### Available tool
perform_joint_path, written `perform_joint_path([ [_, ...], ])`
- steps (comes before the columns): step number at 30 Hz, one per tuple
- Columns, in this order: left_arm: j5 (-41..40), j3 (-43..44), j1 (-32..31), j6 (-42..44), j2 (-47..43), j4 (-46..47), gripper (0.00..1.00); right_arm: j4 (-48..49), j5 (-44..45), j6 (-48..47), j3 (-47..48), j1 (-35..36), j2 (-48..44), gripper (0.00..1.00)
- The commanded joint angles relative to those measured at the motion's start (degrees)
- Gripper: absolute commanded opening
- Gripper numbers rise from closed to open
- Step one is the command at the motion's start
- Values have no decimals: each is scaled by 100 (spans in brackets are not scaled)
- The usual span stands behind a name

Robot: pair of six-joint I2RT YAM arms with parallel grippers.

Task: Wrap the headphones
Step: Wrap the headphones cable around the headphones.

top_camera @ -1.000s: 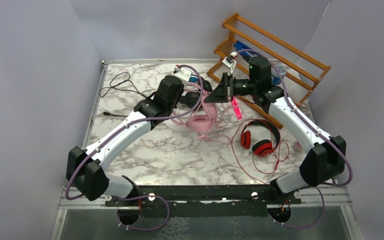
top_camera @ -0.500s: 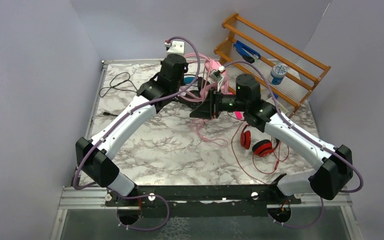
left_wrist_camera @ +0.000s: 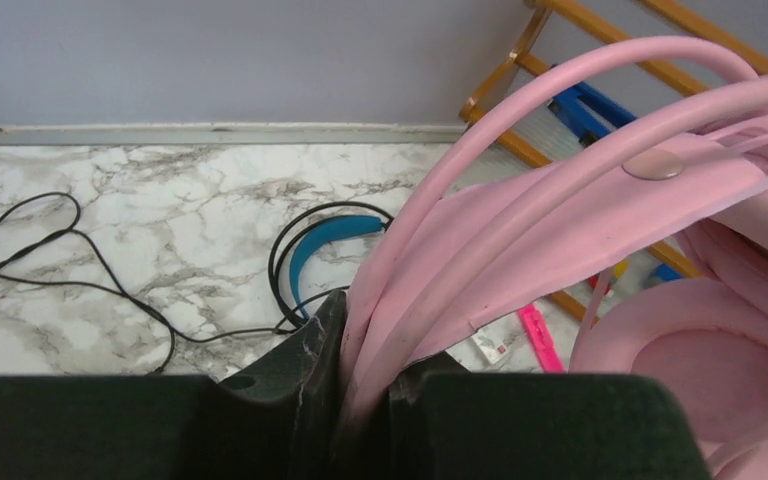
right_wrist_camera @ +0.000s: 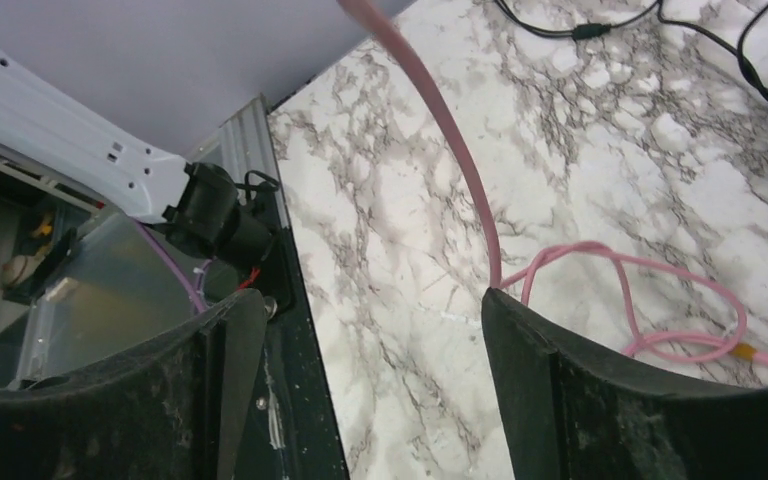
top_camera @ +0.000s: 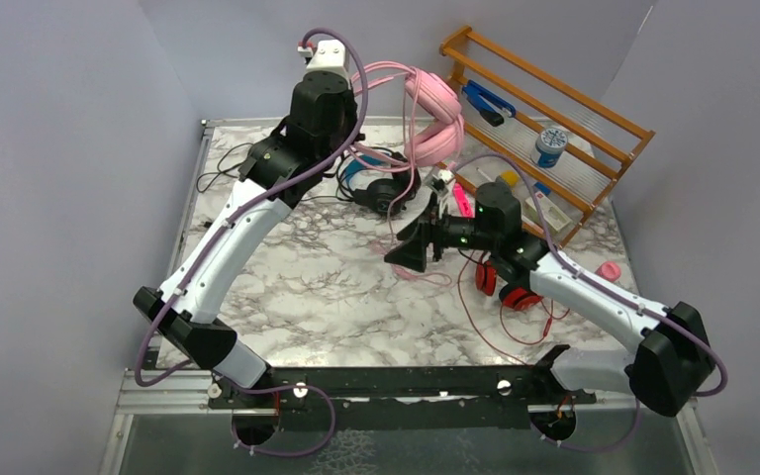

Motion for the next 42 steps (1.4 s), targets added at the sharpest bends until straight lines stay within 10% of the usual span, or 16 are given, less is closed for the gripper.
perform_joint_path([
  [1,339,1061,0,-347,-121,-78,0,870,485,-382,-660,-1,-588,85],
  [17,675,2239,0,-513,63,-663,0,2657,1735,-426,-1576,-214,280,90],
  [28,573,2391,0,-474,-44,-777,0,2554,2304,137,-1270,-805,1517,56],
  [32,495,2384,8,-471,-17,-827,0,2224,1501,-417,-1382,-890,1381,78],
  [42,573,2305,78,-525,159,-850,0,-580,1763,-632,-1084,-899,169,87],
])
